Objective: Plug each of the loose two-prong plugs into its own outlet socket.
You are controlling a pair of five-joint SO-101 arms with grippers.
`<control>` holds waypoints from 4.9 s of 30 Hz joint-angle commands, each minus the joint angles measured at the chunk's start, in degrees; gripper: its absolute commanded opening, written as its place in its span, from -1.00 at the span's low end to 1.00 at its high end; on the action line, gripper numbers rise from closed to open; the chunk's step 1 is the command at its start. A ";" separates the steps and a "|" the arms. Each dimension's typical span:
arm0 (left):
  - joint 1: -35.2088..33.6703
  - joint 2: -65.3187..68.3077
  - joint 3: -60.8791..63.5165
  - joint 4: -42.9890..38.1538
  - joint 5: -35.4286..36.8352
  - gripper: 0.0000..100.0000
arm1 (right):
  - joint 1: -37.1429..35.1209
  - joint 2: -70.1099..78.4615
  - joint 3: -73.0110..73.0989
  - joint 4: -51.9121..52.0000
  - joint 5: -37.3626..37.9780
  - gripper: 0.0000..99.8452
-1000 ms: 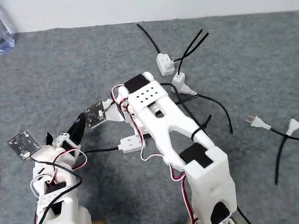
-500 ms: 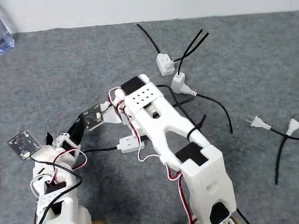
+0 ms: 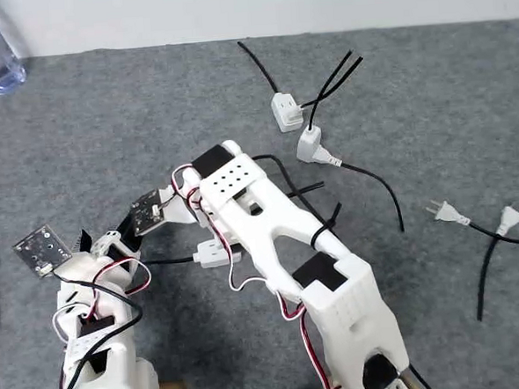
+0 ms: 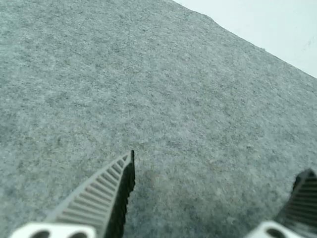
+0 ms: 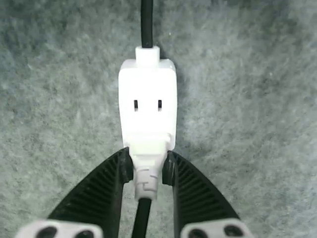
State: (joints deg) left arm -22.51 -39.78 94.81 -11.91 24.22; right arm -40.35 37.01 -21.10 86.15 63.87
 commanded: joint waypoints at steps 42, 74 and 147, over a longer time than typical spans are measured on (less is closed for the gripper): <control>-3.78 -0.44 0.57 -8.53 1.23 -0.08 | -5.67 -5.41 -0.79 4.00 -11.43 -0.44; -39.56 -0.44 0.66 -21.19 10.46 -0.08 | -5.67 -5.67 -0.62 1.80 -11.52 -0.43; -21.01 -0.44 0.66 -4.40 -5.63 -0.08 | 26.95 -13.67 -9.41 -10.68 -36.57 -0.98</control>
State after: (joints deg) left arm -44.13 -39.69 95.87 -14.90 19.03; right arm -13.27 22.77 -27.25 78.42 27.82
